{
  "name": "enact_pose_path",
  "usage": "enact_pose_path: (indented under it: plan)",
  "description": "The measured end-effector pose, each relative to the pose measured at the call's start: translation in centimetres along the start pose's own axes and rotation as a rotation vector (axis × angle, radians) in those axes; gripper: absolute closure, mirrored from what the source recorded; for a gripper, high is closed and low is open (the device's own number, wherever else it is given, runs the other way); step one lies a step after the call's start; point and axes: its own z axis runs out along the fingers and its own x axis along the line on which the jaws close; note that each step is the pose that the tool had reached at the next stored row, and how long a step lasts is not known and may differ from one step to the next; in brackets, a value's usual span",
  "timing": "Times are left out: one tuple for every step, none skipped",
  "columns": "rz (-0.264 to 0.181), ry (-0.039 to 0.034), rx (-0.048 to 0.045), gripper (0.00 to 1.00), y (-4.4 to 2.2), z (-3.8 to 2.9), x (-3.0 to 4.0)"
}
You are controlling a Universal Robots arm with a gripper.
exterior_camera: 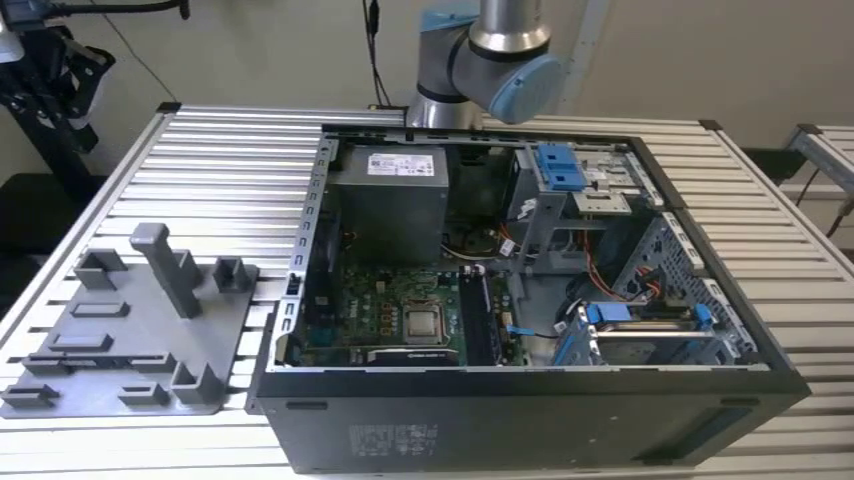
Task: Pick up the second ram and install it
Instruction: 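Reach for the second ram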
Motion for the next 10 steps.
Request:
enact_pose_path:
  plan:
    - [0.0,0.0,-0.0001,0.89,0.0,0.0,0.0]
    - [0.0,0.0,-0.0001,0.89,0.0,0.0,0.0]
    - [0.0,0.0,-0.0001,0.89,0.0,0.0,0.01]
    - [0.0,-0.0001,-0.0001,0.89,0.0,0.0,0.03]
    - [0.0,-0.0001,-0.0001,0.89,-0.02,0.01,0.09]
    - [0.0,0.0,-0.0001,0.89,-0.07,0.01,0.14]
    - [0.0,-0.0001,-0.0001,0.89,-0.16,0.01,0.21]
    - [0.0,-0.0001,-0.0001,0.89,-0.29,0.01,0.29]
    - [0.0,0.0,-0.0001,0.89,-0.44,0.01,0.36]
    - [0.0,-0.0001,-0.0001,0.89,-0.65,0.0,0.42]
